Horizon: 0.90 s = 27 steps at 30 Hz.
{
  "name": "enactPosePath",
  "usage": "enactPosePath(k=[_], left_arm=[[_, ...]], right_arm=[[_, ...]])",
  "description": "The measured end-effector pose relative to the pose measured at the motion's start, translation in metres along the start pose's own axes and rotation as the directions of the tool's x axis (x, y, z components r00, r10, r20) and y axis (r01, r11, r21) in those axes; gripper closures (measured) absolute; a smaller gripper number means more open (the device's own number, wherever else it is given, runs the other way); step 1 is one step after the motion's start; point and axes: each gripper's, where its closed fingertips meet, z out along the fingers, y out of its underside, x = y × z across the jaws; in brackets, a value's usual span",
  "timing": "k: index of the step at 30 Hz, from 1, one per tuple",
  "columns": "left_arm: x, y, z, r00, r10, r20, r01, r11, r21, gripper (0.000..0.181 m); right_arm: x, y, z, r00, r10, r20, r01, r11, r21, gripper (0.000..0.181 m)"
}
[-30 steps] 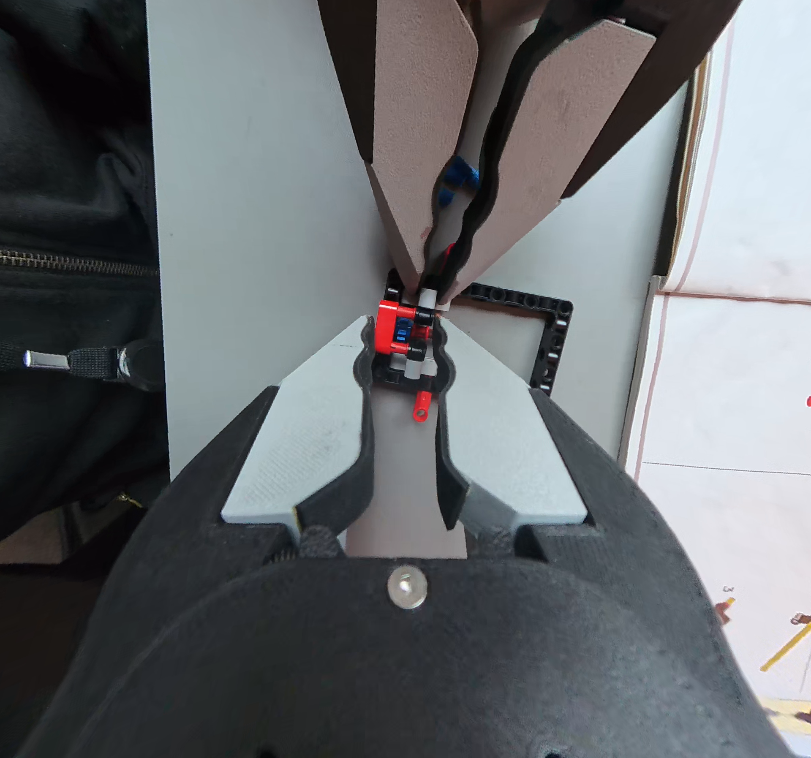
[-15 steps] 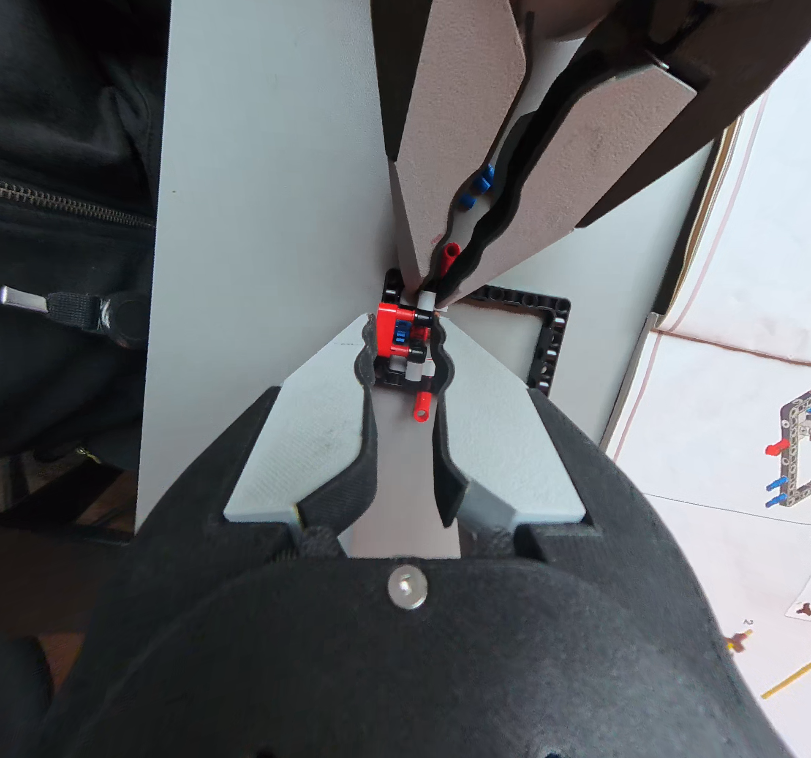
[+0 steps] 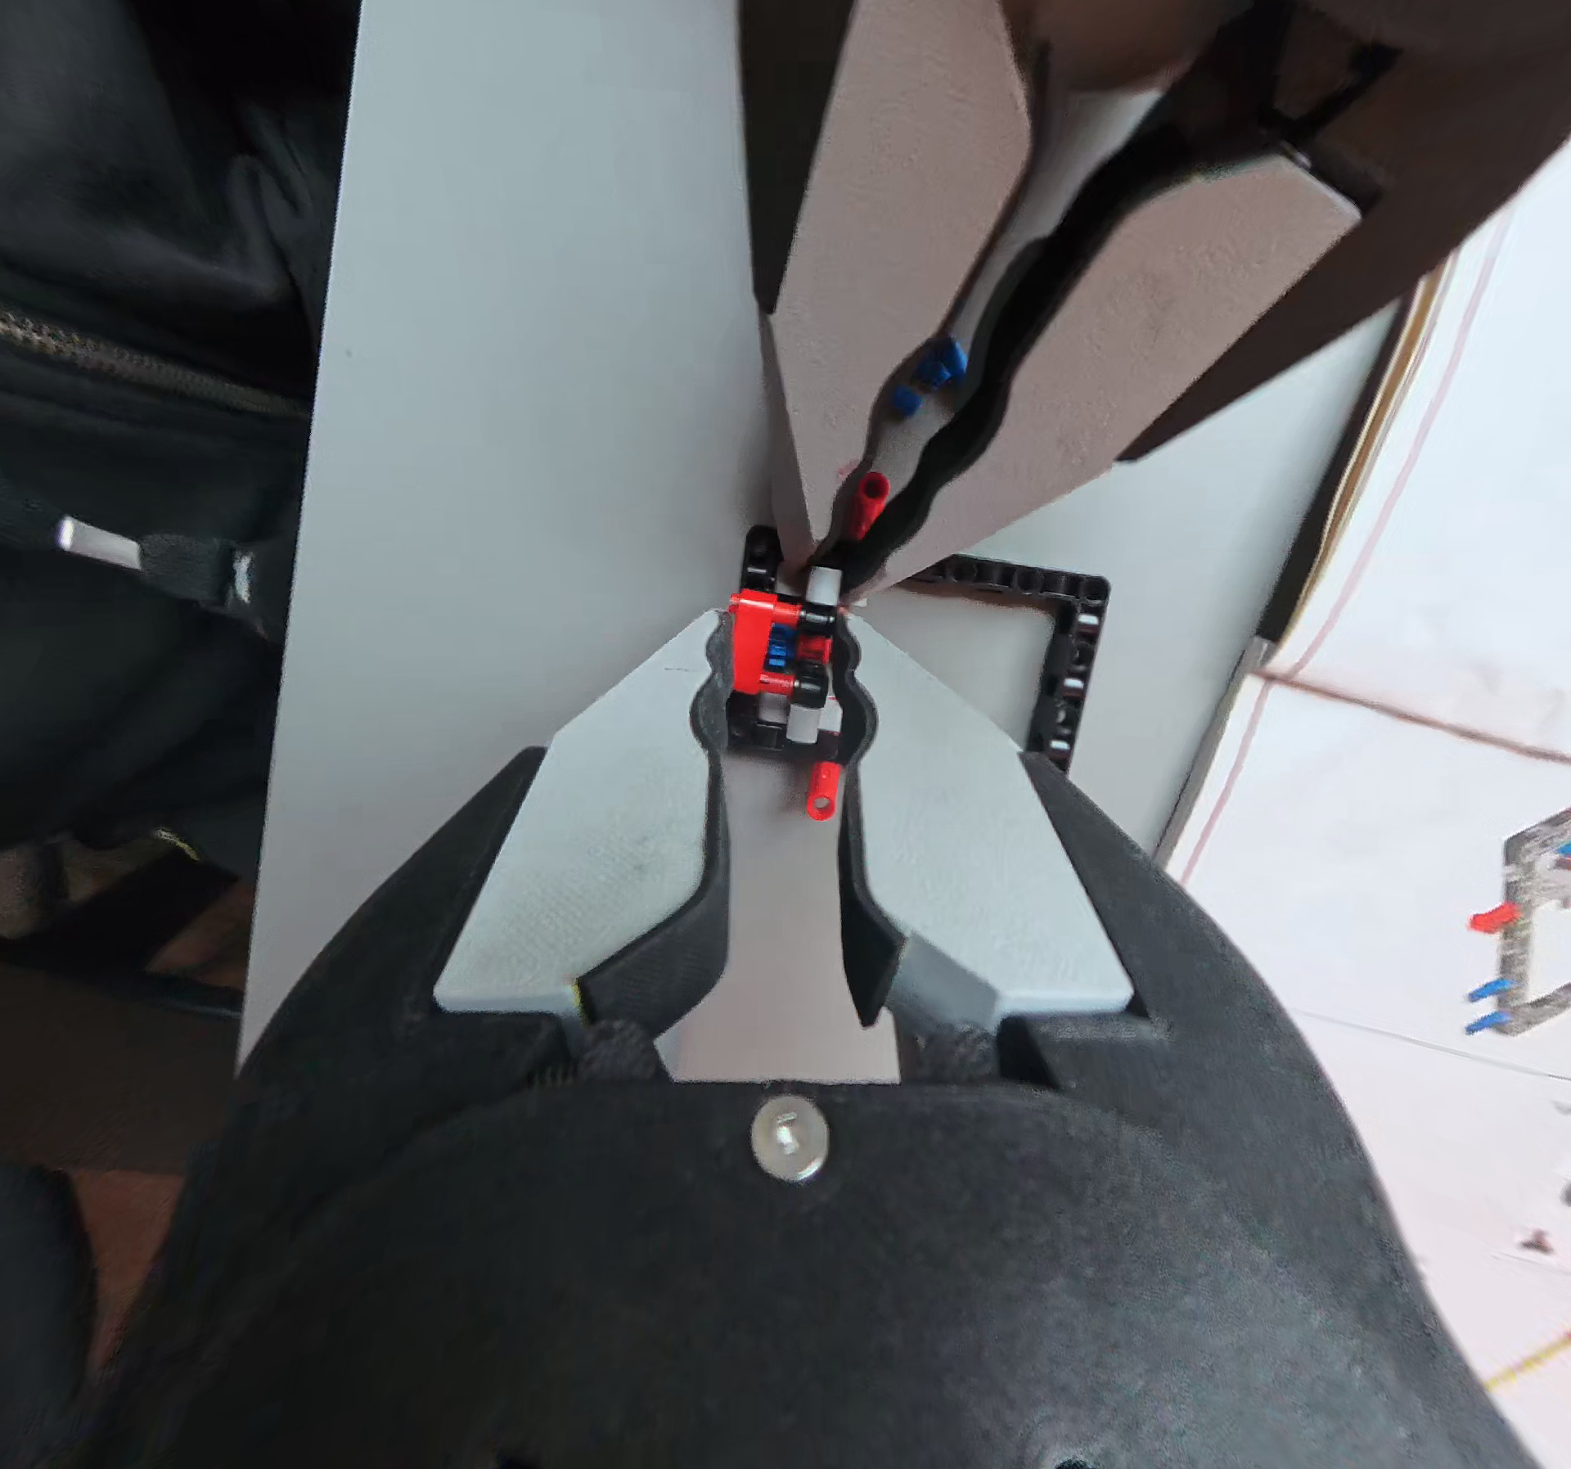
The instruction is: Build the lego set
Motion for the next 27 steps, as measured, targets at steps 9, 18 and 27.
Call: enactPosePath(k=[9, 18, 27], left_arm=[[-0.002, 0.000, 0.000, 1.000, -0.015, 0.017, 0.015, 1.000, -0.001, 0.175], [-0.001, -0.001, 0.001, 1.000, -0.024, 0.019, 0.024, 1.000, 0.000, 0.175], [-0.001, -0.002, 0.001, 0.997, -0.061, 0.037, 0.061, 0.998, 0.008, 0.175]], right_arm=[[0.003, 0.009, -0.027, 0.975, 0.220, -0.030, -0.217, 0.974, 0.067, 0.148], [-0.001, 0.014, -0.005, 0.956, 0.292, -0.003, -0.292, 0.956, -0.012, 0.157], [-0.002, 0.011, -0.009, 0.940, 0.342, -0.014, -0.342, 0.940, 0.019, 0.156]])
